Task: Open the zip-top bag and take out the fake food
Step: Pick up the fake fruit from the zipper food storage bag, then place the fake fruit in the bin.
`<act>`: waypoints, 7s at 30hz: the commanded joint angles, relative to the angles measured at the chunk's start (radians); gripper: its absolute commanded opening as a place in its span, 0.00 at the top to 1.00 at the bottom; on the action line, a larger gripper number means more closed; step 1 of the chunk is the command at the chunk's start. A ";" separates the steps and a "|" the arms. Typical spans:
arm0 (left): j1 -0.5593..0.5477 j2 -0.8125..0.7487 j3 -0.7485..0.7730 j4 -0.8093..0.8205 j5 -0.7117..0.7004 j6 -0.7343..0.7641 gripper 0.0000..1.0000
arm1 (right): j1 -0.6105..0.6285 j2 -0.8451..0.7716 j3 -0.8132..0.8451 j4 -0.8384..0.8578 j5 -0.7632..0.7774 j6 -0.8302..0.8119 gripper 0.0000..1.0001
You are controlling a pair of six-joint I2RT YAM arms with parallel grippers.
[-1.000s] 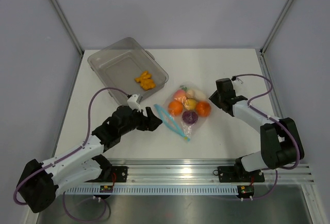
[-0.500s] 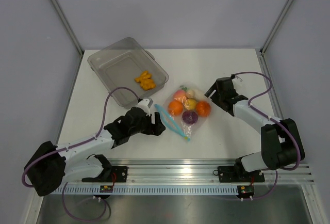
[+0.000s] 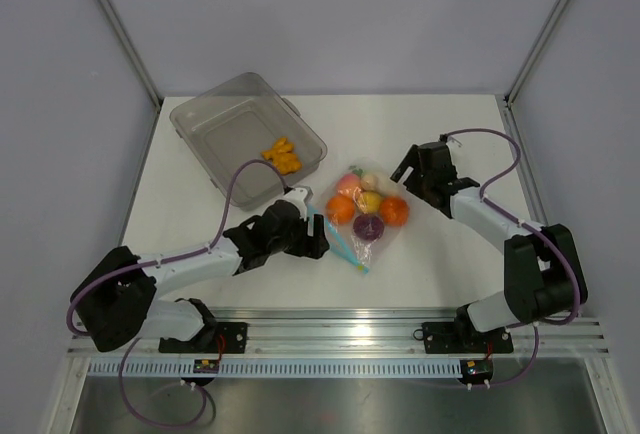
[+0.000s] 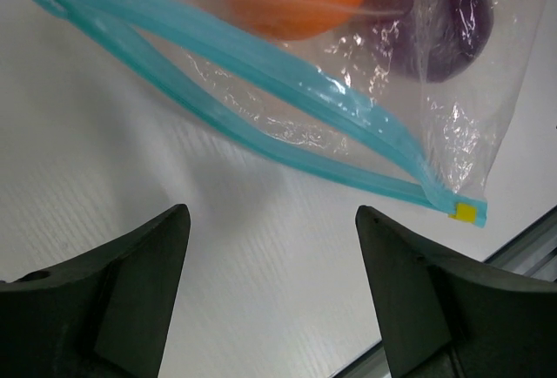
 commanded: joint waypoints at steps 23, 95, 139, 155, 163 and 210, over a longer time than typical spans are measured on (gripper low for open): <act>-0.059 0.099 0.108 0.122 -0.250 0.135 0.18 | 0.093 0.199 0.249 0.023 -0.075 -0.166 0.05; -0.104 0.501 0.352 0.321 -0.372 0.334 0.32 | 0.145 0.417 0.349 -0.017 -0.310 -0.210 0.26; -0.073 0.134 0.407 -0.174 -0.193 0.307 0.42 | 0.041 0.230 0.214 -0.043 0.055 -0.046 0.64; 0.174 0.026 0.497 -0.222 -0.125 0.199 0.43 | 0.041 0.210 0.205 -0.040 0.026 -0.052 0.47; 0.295 0.076 0.588 -0.240 -0.133 0.159 0.43 | 0.041 0.176 0.185 -0.039 0.022 -0.045 0.37; 0.532 0.343 0.594 -0.208 -0.119 0.143 0.03 | 0.041 0.083 0.117 0.009 0.009 -0.049 0.13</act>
